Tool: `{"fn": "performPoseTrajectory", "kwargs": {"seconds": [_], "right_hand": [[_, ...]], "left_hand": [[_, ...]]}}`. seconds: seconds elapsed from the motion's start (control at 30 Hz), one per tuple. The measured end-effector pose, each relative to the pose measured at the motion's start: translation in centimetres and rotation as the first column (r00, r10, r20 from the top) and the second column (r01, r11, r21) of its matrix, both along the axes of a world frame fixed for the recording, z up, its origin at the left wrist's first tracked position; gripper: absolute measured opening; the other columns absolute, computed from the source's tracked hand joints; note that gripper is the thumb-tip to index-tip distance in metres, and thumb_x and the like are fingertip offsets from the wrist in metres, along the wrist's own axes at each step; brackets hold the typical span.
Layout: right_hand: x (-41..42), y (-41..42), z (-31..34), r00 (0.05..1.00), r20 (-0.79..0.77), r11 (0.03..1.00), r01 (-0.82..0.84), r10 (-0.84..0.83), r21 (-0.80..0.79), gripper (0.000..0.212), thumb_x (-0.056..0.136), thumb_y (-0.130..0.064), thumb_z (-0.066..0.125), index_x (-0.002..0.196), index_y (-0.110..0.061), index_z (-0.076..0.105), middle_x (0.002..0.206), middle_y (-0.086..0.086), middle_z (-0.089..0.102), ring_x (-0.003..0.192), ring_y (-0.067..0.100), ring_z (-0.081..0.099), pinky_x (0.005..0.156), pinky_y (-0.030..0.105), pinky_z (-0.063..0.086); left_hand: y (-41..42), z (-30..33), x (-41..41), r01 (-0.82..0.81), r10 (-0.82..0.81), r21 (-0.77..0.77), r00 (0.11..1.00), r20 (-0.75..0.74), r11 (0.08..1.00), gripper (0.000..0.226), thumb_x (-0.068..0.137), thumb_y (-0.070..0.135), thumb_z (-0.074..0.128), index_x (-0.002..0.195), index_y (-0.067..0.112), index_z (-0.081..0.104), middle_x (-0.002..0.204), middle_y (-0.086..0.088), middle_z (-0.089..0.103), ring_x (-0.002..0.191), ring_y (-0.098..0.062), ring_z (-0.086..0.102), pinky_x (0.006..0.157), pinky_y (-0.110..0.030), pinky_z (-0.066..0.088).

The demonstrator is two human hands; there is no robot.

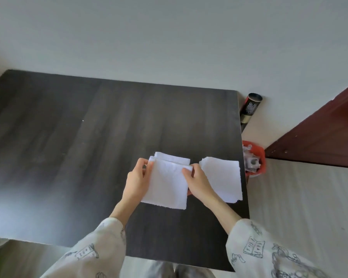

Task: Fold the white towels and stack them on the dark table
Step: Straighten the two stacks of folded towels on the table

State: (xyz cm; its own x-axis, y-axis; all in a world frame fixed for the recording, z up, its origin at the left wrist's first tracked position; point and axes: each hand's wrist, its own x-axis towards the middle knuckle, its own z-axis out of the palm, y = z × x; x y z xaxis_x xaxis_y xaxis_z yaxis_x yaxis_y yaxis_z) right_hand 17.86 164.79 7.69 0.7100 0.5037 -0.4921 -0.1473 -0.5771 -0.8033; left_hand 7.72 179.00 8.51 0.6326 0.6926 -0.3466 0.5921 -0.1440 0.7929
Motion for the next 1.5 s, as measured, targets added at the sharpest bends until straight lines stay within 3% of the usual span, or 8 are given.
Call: {"fn": "performPoseTrajectory", "kwargs": {"seconds": [0.17,0.33,0.57,0.7,0.9,1.07,1.27,1.5], "right_hand": [[1.6,2.6,-3.1,0.981,0.148,0.984,0.142,-0.125,-0.108,0.017,0.098,-0.030,0.040,0.097,-0.013,0.043,0.075,-0.003,0.046,0.067,0.009,0.046,0.056,0.018,0.040],[1.8,4.0,-5.2,0.936,0.301,0.949,0.247,-0.181,-0.197,0.019,0.098,-0.034,0.037,0.100,-0.016,0.042,0.074,-0.007,0.045,0.062,0.010,0.047,0.052,0.014,0.036],[1.9,4.7,-6.0,0.901,0.394,0.905,0.310,-0.181,-0.292,0.028,0.099,-0.038,0.033,0.102,-0.014,0.046,0.078,-0.006,0.046,0.067,0.012,0.049,0.055,0.019,0.044],[1.6,4.6,-6.1,0.904,0.407,0.884,0.290,-0.128,-0.367,0.030,0.099,-0.040,0.031,0.108,-0.014,0.045,0.084,-0.005,0.048,0.060,0.008,0.043,0.048,0.010,0.033],[1.1,4.6,-5.8,0.902,0.420,0.874,0.279,-0.097,-0.397,0.036,0.099,-0.040,0.031,0.121,-0.013,0.042,0.094,-0.005,0.051,0.070,0.008,0.045,0.052,0.008,0.032],[1.1,4.7,-5.8,0.908,0.415,0.867,0.250,-0.055,-0.431,0.035,0.099,-0.040,0.030,0.118,-0.014,0.044,0.092,-0.007,0.048,0.070,0.008,0.043,0.048,0.005,0.028],[1.2,4.8,-5.9,0.908,0.409,0.875,0.270,-0.093,-0.401,0.035,0.098,-0.041,0.033,0.114,-0.013,0.046,0.086,-0.006,0.050,0.057,0.006,0.042,0.049,0.005,0.028],[1.4,4.7,-5.8,0.899,0.413,0.918,0.278,-0.146,-0.281,0.029,0.097,-0.039,0.039,0.106,-0.014,0.048,0.085,-0.005,0.051,0.060,0.007,0.046,0.052,0.008,0.033]], "left_hand": [[2.7,-2.9,3.1,0.071,-0.071,0.004,0.991,-0.113,0.997,0.025,0.094,0.046,0.034,0.093,0.026,0.047,0.079,0.004,0.059,0.072,-0.015,0.052,0.060,-0.029,0.040],[3.3,-4.9,4.4,0.146,-0.141,0.017,0.976,-0.168,0.989,0.026,0.096,0.042,0.031,0.101,0.021,0.046,0.080,-0.002,0.060,0.071,-0.022,0.052,0.060,-0.033,0.040],[3.6,-6.3,4.5,0.264,-0.237,0.076,0.937,-0.255,0.962,0.031,0.097,0.041,0.027,0.108,0.017,0.042,0.086,-0.009,0.060,0.076,-0.032,0.056,0.060,-0.034,0.041],[3.6,-6.6,4.6,0.297,-0.264,0.096,0.929,-0.258,0.950,0.030,0.098,0.039,0.026,0.109,0.016,0.041,0.083,-0.009,0.059,0.071,-0.031,0.055,0.057,-0.033,0.038],[3.9,-6.9,4.4,0.325,-0.289,0.118,0.925,-0.249,0.938,0.032,0.097,0.041,0.027,0.112,0.017,0.042,0.083,-0.014,0.062,0.072,-0.033,0.059,0.062,-0.039,0.048],[4.2,-7.3,4.3,0.347,-0.299,0.155,0.916,-0.267,0.925,0.033,0.097,0.041,0.027,0.113,0.016,0.042,0.082,-0.011,0.062,0.068,-0.030,0.059,0.058,-0.033,0.046],[4.0,-7.5,4.1,0.353,-0.281,0.248,0.917,-0.283,0.902,0.034,0.097,0.038,0.028,0.114,0.013,0.042,0.081,-0.010,0.063,0.065,-0.029,0.060,0.062,-0.040,0.053],[4.4,-7.8,3.9,0.359,-0.273,0.325,0.920,-0.281,0.875,0.030,0.097,0.039,0.029,0.106,0.013,0.042,0.079,-0.010,0.065,0.064,-0.032,0.060,0.062,-0.044,0.053]]}}
